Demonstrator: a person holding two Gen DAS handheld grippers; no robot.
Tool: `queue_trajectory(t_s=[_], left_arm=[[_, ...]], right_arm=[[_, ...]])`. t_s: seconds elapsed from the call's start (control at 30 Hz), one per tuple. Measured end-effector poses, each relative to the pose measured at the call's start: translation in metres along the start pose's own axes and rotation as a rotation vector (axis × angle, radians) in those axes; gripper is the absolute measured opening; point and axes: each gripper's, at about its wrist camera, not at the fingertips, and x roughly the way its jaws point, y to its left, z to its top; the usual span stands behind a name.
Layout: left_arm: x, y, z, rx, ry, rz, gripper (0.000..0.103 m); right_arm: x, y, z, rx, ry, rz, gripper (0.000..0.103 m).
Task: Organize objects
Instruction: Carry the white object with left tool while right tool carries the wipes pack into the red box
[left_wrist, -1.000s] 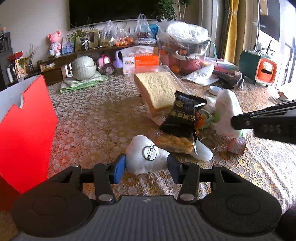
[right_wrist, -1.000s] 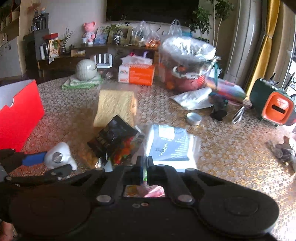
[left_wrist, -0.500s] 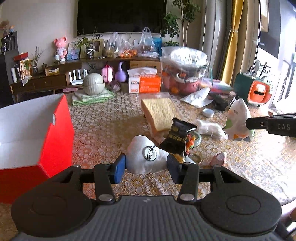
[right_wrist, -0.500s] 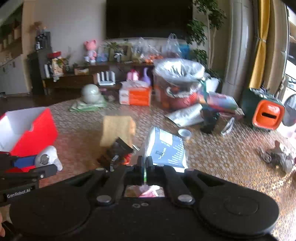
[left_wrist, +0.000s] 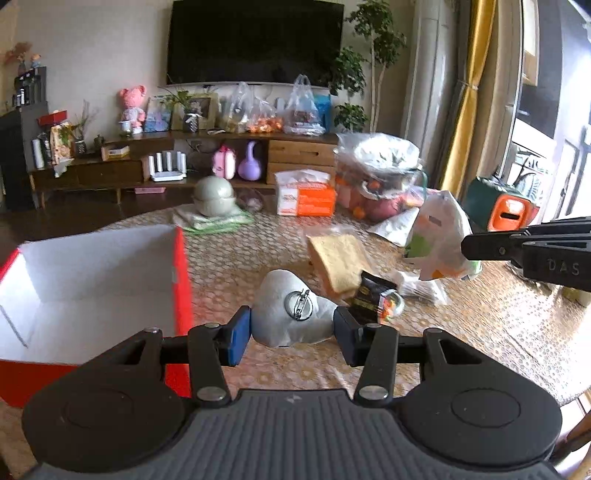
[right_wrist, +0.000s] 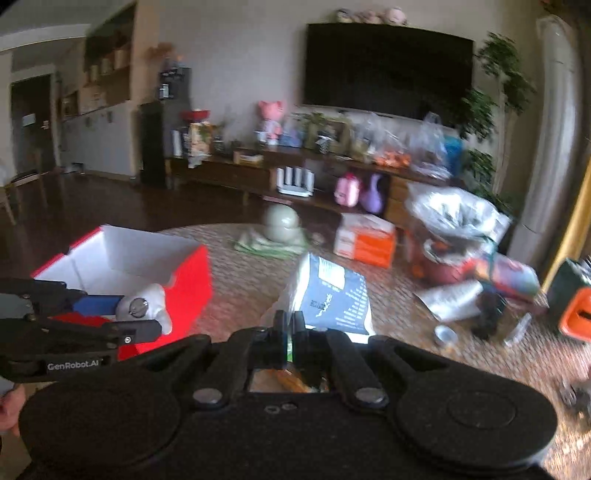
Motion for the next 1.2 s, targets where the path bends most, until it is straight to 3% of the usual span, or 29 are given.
queue_trajectory(t_s=[0.77,1.0,1.2], left_arm=[[-0.028,0.147,0.011,-0.03,0.029,0.201,0.047],[-0.018,0.192,0.015,-0.04,0.061,0.257,0.047],[0.006,0.224,0.012,-0.065,0.107,0.261,0.047]], right_arm=[[0.073,0.144,0.057,-0.205,-0.017,0.26,0.001],[0.103,0.18,0.057,-0.261,0.008,0.323,0.001],[0.135,0.196,0.044,-0.293,0.068,0.355,0.001]])
